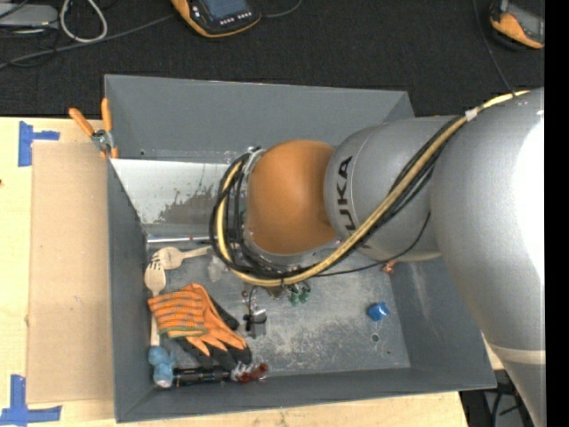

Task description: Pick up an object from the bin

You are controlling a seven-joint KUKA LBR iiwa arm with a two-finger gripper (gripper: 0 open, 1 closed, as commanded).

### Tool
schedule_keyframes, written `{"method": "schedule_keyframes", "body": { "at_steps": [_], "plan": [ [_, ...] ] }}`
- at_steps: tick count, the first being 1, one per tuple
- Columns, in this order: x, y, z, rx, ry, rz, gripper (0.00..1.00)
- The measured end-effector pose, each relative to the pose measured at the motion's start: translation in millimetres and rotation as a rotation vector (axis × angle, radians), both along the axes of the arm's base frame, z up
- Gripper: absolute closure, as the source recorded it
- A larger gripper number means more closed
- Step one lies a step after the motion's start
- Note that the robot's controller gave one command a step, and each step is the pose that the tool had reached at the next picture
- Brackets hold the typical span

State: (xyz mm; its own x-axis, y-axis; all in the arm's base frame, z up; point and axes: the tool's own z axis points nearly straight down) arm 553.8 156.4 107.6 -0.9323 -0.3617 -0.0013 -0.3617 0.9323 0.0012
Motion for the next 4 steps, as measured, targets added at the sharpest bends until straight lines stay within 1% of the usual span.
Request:
{"method": "schedule_keyframes", "body": {
  "at_steps": [1, 2, 3, 4],
  "plan": [
    [15.4, 11, -10, 0.0, -0.004, -0.042, 0.0],
    [15.3, 18, -33, 0.0, -0.002, 0.055, 0.0],
    [15.3, 18, -33, 0.0, -0.002, 0.055, 0.0],
    [7.4, 13, -38, 0.0, -0.004, -0.029, 0.0]
  ]
}}
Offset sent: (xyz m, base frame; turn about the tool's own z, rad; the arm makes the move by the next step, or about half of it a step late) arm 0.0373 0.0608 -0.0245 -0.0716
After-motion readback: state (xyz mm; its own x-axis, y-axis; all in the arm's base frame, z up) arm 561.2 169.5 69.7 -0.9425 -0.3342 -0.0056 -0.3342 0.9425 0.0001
